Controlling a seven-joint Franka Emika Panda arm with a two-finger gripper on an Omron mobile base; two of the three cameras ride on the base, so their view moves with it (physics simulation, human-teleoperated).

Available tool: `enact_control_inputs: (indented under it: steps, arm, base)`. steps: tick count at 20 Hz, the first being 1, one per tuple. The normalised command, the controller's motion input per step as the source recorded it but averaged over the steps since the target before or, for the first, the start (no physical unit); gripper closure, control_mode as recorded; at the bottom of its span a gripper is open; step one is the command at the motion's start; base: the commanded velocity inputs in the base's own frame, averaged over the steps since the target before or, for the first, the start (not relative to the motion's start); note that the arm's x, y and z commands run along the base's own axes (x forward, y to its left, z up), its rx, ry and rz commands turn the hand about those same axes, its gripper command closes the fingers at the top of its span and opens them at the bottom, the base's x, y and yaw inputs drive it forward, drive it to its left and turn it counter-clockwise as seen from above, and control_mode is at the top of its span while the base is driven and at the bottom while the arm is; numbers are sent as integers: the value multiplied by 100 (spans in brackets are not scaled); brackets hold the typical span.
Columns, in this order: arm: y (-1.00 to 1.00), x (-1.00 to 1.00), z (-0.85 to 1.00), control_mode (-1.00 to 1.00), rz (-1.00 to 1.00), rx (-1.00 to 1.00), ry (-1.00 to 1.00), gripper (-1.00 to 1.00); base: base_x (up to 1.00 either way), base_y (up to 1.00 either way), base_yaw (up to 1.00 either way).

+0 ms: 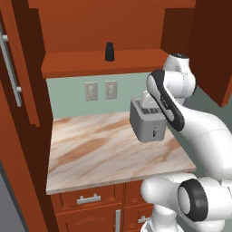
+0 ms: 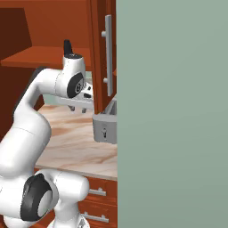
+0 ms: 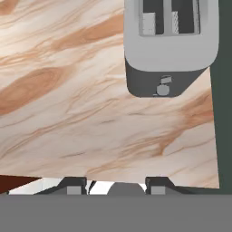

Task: Retrieve the shaker from the cabinet and place it next the steak on a plate on the dining table.

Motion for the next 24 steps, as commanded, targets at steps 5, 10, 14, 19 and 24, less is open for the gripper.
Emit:
enact_control_inputs:
  steps: [5,10,14,19,24]
  arm:
    - [15,-47,0,-100,0,0,-10,-100]
    - [23,-83,38,-100,0,-5,-58,-100]
    - [21,-63,93,-100,4,-10,-64,-100]
    - [37,-28,91,-100,8,-14,-51,-100]
    - [19,-10,58,-100,6,-1,-40,-100]
  base:
    - [0,0,0]
    - [0,0,0]
    - [0,0,0]
    - [0,0,0]
    - [0,0,0]
